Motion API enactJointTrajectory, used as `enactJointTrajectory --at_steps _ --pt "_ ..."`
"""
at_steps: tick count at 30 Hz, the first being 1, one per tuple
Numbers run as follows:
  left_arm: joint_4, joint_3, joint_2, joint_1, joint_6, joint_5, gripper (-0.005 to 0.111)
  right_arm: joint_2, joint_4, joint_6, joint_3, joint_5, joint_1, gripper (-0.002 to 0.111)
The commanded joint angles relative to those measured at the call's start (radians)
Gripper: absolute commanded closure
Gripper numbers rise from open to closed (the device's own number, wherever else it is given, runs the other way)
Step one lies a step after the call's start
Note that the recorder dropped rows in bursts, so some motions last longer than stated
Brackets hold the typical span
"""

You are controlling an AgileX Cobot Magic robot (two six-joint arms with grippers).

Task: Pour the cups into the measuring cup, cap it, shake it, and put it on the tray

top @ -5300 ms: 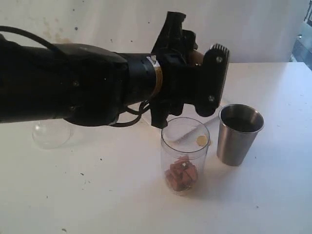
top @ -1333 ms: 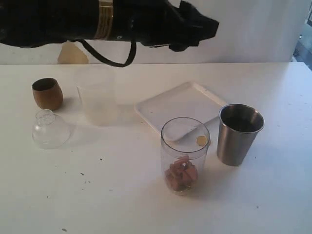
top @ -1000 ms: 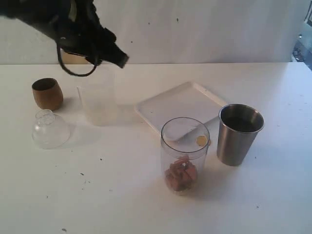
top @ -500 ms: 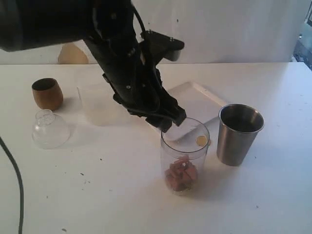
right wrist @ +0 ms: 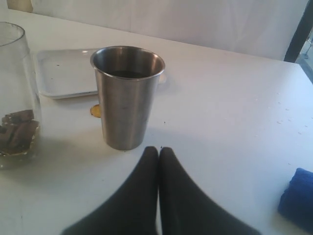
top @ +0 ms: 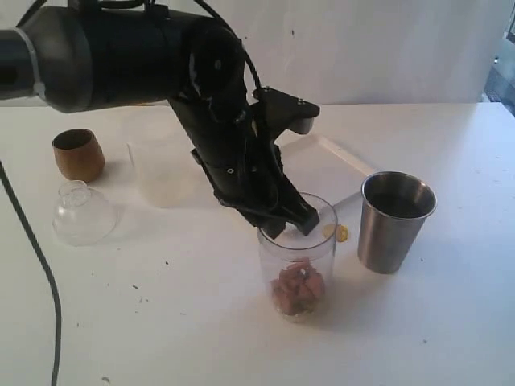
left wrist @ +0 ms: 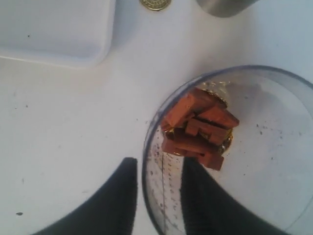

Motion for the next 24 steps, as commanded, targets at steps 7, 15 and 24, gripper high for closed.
enactJointTrajectory --at_steps 7,15,24 --pt "0.144 -0.018 -0.039 -0.005 -0.007 0.088 0.107 0.000 -0.005 0.001 -0.003 -0.009 -0.003 0.108" --pt "0.312 -0.022 -0.039 -0.005 -0.118 0.145 0.107 0.000 -0.005 0.001 -0.003 -0.009 -0.003 0.108" --pt "0.286 -0.022 -0.039 -0.005 -0.133 0.095 0.098 0.000 -0.005 0.001 -0.003 -0.009 -0.003 0.108"
